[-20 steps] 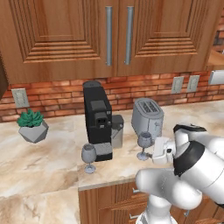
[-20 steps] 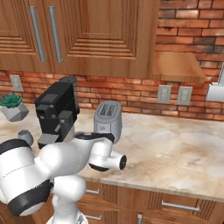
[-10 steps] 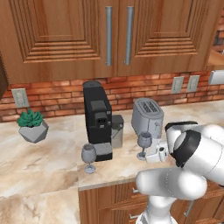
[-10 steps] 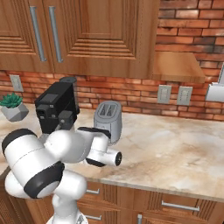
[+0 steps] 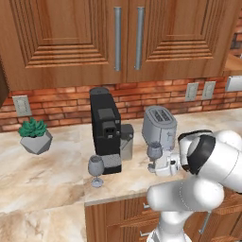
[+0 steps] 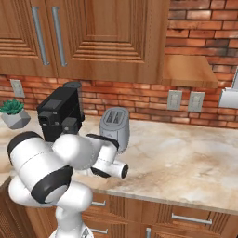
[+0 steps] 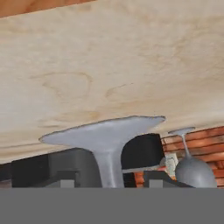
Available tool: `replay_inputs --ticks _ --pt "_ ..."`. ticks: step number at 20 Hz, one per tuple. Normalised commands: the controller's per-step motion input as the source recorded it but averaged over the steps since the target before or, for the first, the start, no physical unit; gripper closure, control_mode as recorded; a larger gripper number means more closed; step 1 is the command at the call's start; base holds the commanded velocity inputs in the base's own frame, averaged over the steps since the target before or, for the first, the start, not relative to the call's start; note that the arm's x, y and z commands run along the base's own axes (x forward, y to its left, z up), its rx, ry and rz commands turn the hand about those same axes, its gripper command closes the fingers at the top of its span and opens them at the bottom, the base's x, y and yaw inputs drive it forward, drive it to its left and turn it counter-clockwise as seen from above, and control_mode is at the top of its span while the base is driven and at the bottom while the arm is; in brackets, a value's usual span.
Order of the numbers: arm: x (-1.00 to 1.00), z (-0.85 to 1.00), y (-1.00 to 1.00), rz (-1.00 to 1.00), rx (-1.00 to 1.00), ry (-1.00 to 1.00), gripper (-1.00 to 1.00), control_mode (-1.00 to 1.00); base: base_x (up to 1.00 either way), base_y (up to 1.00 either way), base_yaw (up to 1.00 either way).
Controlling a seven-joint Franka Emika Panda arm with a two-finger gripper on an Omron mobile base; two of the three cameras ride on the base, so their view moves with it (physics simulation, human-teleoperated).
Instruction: Retrieve the wine glasses from the counter and place one next to each plate.
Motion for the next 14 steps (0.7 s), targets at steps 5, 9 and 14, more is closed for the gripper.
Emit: replay_inputs --ticks 5,9,14 --pt "-0.45 0.8 0.0 0.0 0.11 -0.18 1.0 -1.0 0.0 0.0 0.0" --pt "-0.37 1.0 0.0 -0.03 0.04 -0.04 1.0 -1.0 0.0 0.0 0.0" --pt "-0.53 1.0 0.0 -0.06 0.0 0.0 1.0 -1.0 0.0 0.0 0.0"
